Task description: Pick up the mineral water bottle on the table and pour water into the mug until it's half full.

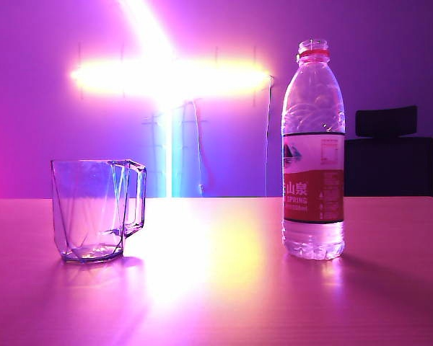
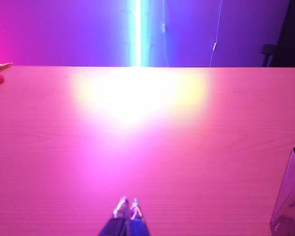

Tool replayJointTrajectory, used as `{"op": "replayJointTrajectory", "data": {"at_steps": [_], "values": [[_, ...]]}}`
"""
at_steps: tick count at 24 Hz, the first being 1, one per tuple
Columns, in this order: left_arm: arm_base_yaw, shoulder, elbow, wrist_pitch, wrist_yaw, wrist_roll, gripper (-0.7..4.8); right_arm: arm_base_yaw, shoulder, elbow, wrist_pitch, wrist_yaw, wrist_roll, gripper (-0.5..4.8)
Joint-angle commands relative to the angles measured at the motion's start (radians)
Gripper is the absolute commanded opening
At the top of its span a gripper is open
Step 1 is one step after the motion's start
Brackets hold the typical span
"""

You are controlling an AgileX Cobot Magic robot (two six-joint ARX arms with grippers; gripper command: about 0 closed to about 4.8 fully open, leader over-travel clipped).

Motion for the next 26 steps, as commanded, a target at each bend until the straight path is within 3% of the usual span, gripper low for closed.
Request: {"op": "replayJointTrajectory", "data": {"at_steps": [1, 12, 14, 17, 18, 21, 26], "values": [[0.000, 0.002, 0.004, 0.012, 0.003, -0.003, -0.02, 0.000, -0.002, -0.004, 0.018, 0.001, 0.004, -0.09], [-0.005, 0.002, 0.004, 0.012, 0.003, -0.003, -0.02, 0.000, -0.002, -0.004, 0.019, 0.001, 0.005, -0.09], [-0.030, 0.002, 0.004, 0.012, -0.002, -0.003, -0.02, 0.001, -0.002, -0.004, 0.028, -0.008, 0.062, -0.09], [-0.142, 0.026, 0.004, 0.012, 0.000, -0.003, -0.02, 0.001, -0.002, -0.004, 0.086, -0.069, 0.264, -0.09], [-0.217, 0.047, 0.004, 0.013, 0.000, -0.003, -0.02, 0.002, -0.002, -0.002, 0.124, -0.097, 0.327, -0.09], [-0.361, 0.092, 0.004, 0.012, 0.001, -0.003, -0.02, 0.003, -0.001, 0.002, 0.178, -0.167, 0.354, -0.09], [-0.592, 0.139, 0.004, 0.012, 0.004, -0.003, -0.02, 0.048, 0.061, 0.113, 0.034, -0.236, 0.392, -0.09]]}}
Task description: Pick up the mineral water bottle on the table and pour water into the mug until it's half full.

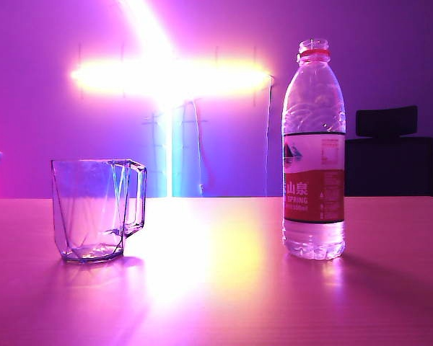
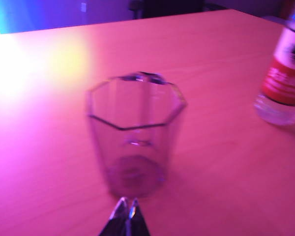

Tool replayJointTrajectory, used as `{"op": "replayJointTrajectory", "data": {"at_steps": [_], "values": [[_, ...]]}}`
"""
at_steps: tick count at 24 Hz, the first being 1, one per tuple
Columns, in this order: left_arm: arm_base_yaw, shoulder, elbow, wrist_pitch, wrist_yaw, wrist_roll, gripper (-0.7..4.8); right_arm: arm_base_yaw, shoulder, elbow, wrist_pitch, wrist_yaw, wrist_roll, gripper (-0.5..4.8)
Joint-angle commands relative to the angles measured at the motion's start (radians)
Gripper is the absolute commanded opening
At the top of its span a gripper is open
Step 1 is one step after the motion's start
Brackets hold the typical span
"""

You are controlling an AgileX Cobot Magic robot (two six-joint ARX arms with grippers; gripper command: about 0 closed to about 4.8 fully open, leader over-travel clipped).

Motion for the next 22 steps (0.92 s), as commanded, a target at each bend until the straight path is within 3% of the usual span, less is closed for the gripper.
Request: {"op": "replayJointTrajectory", "data": {"at_steps": [1, 3, 5, 7, 9, 12, 19, 22], "values": [[-0.097, 0.003, 0.004, 0.013, 0.008, -0.002, -0.02, 0.052, 0.071, 0.066, -0.046, -0.024, -0.007, -0.09], [-0.122, 0.003, 0.004, 0.013, 0.008, -0.002, -0.02, 0.110, 0.169, 0.092, -0.048, -0.032, -0.063, 0.00], [-0.124, 0.002, 0.004, 0.013, 0.008, -0.002, -0.02, 0.193, 0.286, 0.109, -0.037, -0.039, -0.127, 1.59], [-0.124, 0.002, 0.004, 0.013, 0.008, -0.002, -0.02, 0.325, 0.438, 0.114, 0.017, -0.016, -0.222, 4.79], [-0.124, 0.002, 0.004, 0.013, 0.008, -0.002, -0.02, 0.432, 0.568, 0.114, 0.089, 0.076, -0.224, 4.79], [-0.124, 0.002, 0.004, 0.013, 0.008, -0.002, -0.02, 0.531, 0.854, 0.114, 0.372, 0.214, -0.262, 4.79], [-0.124, 0.001, 0.004, 0.013, 0.008, -0.002, -0.02, 0.531, 1.278, 0.116, 0.889, 0.220, -0.263, 4.79], [-0.124, 0.001, 0.004, 0.013, 0.008, -0.002, -0.02, 0.531, 1.435, 0.139, 1.017, 0.195, -0.263, 4.79]]}}
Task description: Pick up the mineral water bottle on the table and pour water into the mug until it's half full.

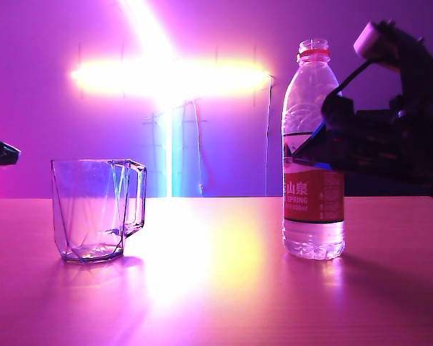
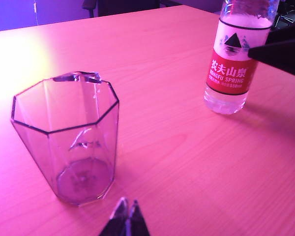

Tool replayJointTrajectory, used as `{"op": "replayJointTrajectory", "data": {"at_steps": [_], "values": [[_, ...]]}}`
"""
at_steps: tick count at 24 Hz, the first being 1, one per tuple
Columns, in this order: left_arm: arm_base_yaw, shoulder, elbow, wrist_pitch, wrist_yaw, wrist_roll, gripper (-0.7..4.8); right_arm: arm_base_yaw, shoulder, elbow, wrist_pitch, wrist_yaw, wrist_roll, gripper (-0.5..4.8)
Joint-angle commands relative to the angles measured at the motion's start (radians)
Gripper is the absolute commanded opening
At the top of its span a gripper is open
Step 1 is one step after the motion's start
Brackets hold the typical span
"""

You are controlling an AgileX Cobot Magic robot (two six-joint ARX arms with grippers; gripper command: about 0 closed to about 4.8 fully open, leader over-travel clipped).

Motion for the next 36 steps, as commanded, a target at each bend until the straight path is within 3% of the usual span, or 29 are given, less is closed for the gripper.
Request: {"op": "replayJointTrajectory", "data": {"at_steps": [1, 10, 11, 13, 16, 18, 23, 26, 32, 36], "values": [[0.000, 0.001, 0.004, 0.013, 0.000, -0.003, -0.02, 0.002, 0.121, 0.040, 0.128, -0.028, -0.001, 4.79], [0.000, 0.000, 0.004, 0.013, 0.000, -0.003, -0.02, 0.002, 0.281, 0.118, 0.188, -0.021, -0.001, 4.79], [0.000, 0.000, 0.004, 0.013, 0.000, -0.003, -0.02, 0.002, 0.280, 0.118, 0.188, -0.021, -0.001, 4.62], [0.000, 0.000, 0.004, 0.013, 0.000, -0.003, -0.02, 0.002, 0.280, 0.118, 0.191, -0.021, -0.001, 3.58], [0.001, 0.000, 0.004, 0.013, 0.000, -0.003, -0.02, 0.002, 0.280, 0.118, 0.195, -0.021, -0.001, 3.34], [0.001, 0.000, 0.004, 0.013, 0.000, -0.003, -0.02, 0.002, 0.280, 0.119, 0.195, -0.021, -0.001, 2.47], [0.014, 0.000, 0.004, 0.013, 0.002, -0.003, -0.02, 0.002, 0.278, 0.118, 0.230, -0.026, -0.022, 2.42], [0.100, -0.034, 0.004, 0.010, 0.000, -0.003, -0.02, 0.003, 0.236, 0.128, 0.238, -0.060, -0.114, 2.42], [0.230, -0.135, 0.004, 0.027, -0.002, -0.003, -0.02, 0.031, 0.119, 0.285, -0.122, -0.092, -0.272, 2.42], [0.251, -0.135, 0.004, 0.020, -0.001, -0.003, -0.02, 0.105, 0.116, 0.508, -0.527, -0.080, -0.574, 2.42]]}}
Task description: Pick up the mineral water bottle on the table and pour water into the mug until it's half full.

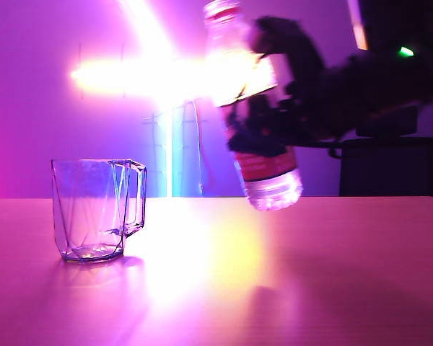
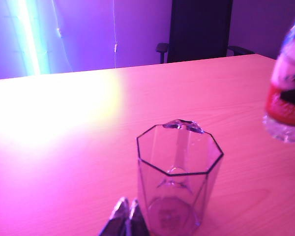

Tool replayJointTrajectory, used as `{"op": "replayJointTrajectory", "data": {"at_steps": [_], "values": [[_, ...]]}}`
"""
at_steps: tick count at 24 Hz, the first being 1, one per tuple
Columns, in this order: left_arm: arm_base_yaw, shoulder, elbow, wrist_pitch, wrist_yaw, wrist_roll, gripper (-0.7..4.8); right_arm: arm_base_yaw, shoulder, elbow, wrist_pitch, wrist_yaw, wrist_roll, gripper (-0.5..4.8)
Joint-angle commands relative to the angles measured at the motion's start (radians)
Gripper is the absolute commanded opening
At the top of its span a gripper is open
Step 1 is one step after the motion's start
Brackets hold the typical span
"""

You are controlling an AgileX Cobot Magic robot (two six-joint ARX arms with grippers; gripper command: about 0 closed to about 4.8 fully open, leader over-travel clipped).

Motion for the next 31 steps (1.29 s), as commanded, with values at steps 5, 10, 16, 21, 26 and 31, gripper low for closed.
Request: {"op": "replayJointTrajectory", "data": {"at_steps": [5, 10, 16, 21, 26, 31], "values": [[0.001, 0.002, 0.004, 0.005, 0.005, -0.003, -0.02, 0.058, 0.025, 0.211, -0.256, 0.075, -0.340, 2.42], [0.001, 0.002, 0.004, 0.005, 0.005, -0.003, -0.02, 0.109, 0.114, 0.307, -0.261, 0.198, -0.459, 2.42], [0.001, 0.002, 0.004, 0.005, 0.005, -0.003, -0.02, 0.174, 0.175, 0.351, -0.261, 0.278, -0.632, 2.42], [0.001, 0.002, 0.004, 0.005, 0.005, -0.003, -0.02, 0.201, 0.214, 0.364, -0.260, 0.367, -0.720, 2.42], [0.001, 0.002, 0.004, 0.005, 0.005, -0.003, -0.02, 0.206, 0.227, 0.366, -0.259, 0.427, -0.730, 2.42], [0.001, 0.002, 0.004, 0.005, 0.005, -0.003, -0.02, 0.206, 0.227, 0.366, -0.259, 0.478, -0.804, 2.42]]}}
